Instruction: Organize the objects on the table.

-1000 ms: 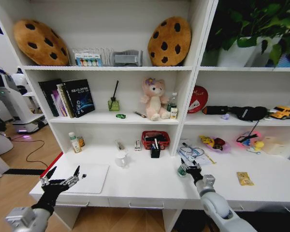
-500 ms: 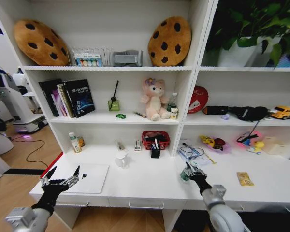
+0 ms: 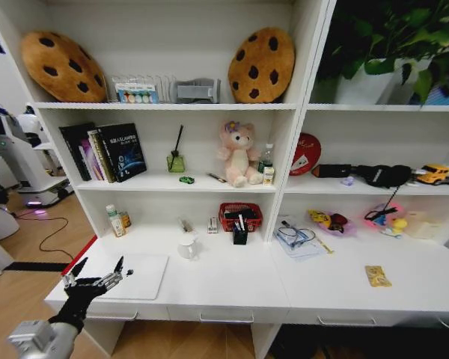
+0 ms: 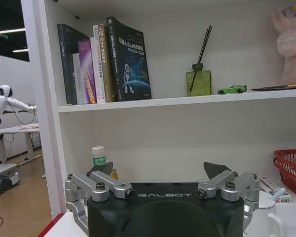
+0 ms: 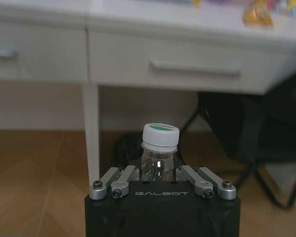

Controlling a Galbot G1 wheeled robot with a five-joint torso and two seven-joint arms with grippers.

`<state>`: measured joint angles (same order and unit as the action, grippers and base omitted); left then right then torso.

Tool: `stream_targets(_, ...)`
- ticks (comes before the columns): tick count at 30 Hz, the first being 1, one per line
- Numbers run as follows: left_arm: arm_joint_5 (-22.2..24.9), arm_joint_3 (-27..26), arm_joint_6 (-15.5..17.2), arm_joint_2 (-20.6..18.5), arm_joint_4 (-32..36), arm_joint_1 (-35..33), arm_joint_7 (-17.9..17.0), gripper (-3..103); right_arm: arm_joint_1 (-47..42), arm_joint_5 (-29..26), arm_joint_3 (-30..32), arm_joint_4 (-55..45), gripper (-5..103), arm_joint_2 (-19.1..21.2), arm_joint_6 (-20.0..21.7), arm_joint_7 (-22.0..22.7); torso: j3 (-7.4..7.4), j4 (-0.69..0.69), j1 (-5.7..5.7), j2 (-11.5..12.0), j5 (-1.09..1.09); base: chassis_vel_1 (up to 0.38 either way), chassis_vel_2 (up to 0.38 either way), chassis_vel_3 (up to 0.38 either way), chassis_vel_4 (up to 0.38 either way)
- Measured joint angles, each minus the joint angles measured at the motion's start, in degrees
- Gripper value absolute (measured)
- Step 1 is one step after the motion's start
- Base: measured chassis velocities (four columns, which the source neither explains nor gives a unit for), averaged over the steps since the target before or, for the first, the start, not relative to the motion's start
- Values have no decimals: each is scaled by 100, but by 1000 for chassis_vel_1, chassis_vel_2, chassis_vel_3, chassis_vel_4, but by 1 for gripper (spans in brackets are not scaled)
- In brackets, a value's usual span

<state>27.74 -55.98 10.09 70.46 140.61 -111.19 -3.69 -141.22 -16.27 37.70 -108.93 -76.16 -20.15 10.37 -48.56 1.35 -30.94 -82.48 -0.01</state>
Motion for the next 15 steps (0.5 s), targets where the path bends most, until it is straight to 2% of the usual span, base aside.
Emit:
stream_targets(2, 0, 0, 0, 0, 0, 0, 0, 100, 813, -455, -123, 969, 27, 28, 475, -18, 0, 0, 0, 0, 2, 0, 0, 0, 0)
stream_targets(3, 0, 0, 0, 0, 0, 0, 0, 100, 813, -455, -123, 969, 27, 28, 475, -18, 0, 0, 0, 0, 2, 0, 0, 0, 0)
stream_targets(4, 0, -1, 0, 0, -1, 0, -2, 100, 1346, -435, -132, 1483, 27, 27, 639, -44, 0, -1, 1, 0, 3, 0, 0, 0, 0)
stream_targets(5, 0, 0, 0, 0, 0, 0, 0, 100, 2103, -486, -154, 2085, 27, 44, 989, -53, 0, -3, 0, 1, 8, 0, 0, 0, 0)
stream_targets(8, 0, 0, 0, 0, 0, 0, 0, 100, 2146, -500, -157, 2119, 27, 47, 1016, -53, 0, -4, 0, 1, 8, 0, 0, 0, 0)
stream_targets(11, 0, 0, 0, 0, 0, 0, -1, 100, 3020, -854, -231, 2811, 27, 129, 1566, -32, -2, -5, -1, 2, -1, 0, 0, 0, 0)
stream_targets(12, 0, 0, 0, 0, 0, 0, -1, 100, 3020, -854, -231, 2811, 27, 129, 1566, -32, -2, -5, -1, 2, -1, 0, 0, 0, 0)
stream_targets(14, 0, 0, 0, 0, 0, 0, 0, 100, 4633, -904, -258, 4584, 27, 238, 1734, -76, -2, -5, -2, 3, 5, 0, 0, 0, 0)
stream_targets(15, 0, 0, 0, 0, 0, 0, 0, 100, 4633, -904, -258, 4584, 27, 238, 1734, -76, -2, -5, -2, 3, 5, 0, 0, 0, 0)
